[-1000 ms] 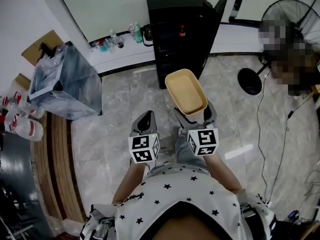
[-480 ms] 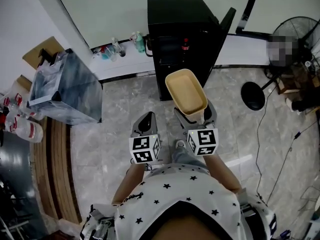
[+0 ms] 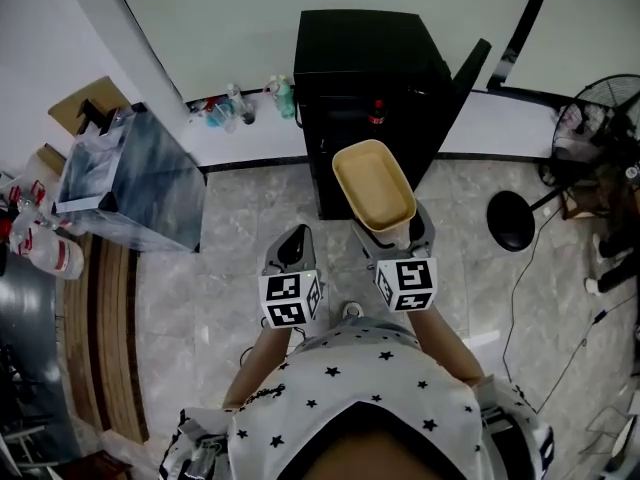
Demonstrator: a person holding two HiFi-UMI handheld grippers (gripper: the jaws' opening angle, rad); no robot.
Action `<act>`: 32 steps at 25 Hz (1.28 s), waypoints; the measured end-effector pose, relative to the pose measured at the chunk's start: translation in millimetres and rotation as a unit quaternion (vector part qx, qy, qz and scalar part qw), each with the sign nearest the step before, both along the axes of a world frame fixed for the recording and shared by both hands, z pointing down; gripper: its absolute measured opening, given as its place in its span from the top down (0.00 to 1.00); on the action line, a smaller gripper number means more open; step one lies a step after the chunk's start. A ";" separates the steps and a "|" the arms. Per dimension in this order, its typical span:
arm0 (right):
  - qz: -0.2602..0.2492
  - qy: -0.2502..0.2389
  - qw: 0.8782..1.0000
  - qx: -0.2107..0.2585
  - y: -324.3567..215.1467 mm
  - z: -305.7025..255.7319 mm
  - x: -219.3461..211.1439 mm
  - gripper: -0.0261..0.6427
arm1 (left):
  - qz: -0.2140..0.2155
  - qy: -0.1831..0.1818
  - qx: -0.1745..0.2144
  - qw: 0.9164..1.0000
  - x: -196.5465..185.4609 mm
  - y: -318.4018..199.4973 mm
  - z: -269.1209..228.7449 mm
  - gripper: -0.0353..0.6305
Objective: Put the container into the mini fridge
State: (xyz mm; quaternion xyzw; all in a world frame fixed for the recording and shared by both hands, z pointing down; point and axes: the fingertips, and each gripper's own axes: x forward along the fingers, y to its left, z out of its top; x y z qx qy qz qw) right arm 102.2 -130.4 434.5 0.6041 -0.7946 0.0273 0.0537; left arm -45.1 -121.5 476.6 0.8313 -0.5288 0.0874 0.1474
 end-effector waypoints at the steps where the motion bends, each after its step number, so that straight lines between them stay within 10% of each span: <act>1: -0.003 0.000 1.000 0.001 -7.6 0.0 3.1 0.22 | -0.003 0.000 0.000 1.000 2.8 -6.6 0.2 0.93; 32: -0.028 0.018 0.999 -0.014 -132.5 32.3 38.1 0.22 | -0.053 -0.012 -0.022 0.998 21.1 -90.0 28.4 0.93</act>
